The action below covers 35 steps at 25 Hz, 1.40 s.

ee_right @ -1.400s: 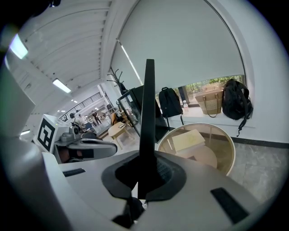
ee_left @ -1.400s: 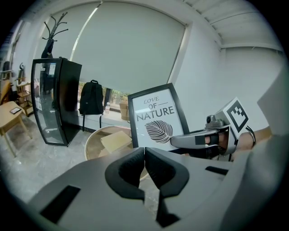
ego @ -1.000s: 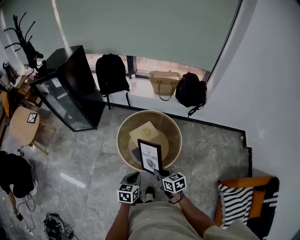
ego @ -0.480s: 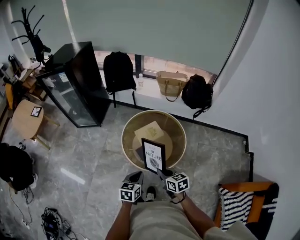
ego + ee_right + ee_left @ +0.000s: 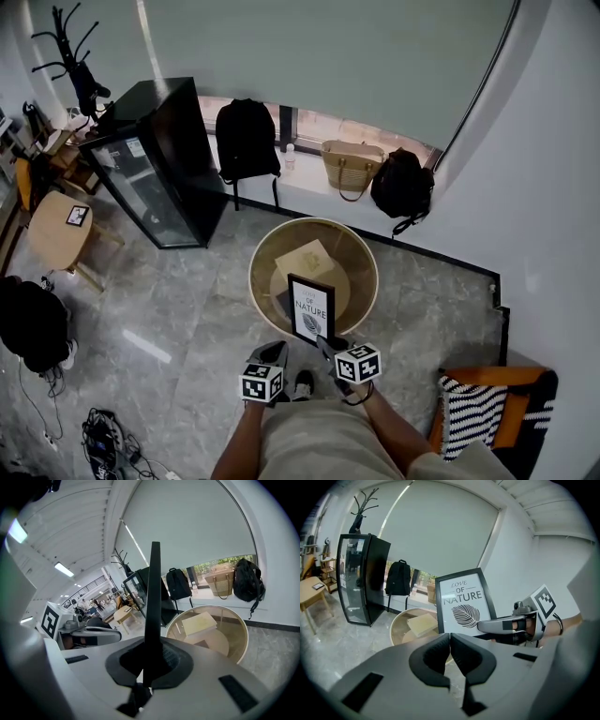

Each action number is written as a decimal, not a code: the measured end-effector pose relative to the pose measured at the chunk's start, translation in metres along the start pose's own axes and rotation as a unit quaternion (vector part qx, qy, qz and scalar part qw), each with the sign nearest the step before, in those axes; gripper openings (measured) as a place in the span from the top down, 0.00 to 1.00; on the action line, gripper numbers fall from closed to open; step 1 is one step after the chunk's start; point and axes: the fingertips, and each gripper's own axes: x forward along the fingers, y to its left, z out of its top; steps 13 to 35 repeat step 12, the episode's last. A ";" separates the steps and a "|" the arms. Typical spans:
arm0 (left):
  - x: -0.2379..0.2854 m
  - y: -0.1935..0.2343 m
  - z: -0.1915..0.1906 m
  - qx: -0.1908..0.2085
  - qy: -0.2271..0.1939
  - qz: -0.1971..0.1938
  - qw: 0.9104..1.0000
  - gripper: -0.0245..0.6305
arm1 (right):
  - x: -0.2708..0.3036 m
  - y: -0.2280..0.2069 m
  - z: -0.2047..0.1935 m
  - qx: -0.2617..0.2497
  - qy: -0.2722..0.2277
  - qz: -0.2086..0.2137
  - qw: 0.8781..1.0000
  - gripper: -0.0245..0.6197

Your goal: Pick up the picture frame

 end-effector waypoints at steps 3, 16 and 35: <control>-0.001 0.004 0.001 0.000 -0.001 0.003 1.000 0.93 | 0.002 0.002 0.000 0.000 0.000 0.003 1.000 0.90; 0.004 0.011 0.010 0.002 -0.003 0.003 1.000 0.93 | 0.010 0.001 0.006 0.007 -0.001 0.006 1.000 0.90; 0.004 0.011 0.010 0.002 -0.003 0.003 1.000 0.93 | 0.010 0.001 0.006 0.007 -0.001 0.006 1.000 0.90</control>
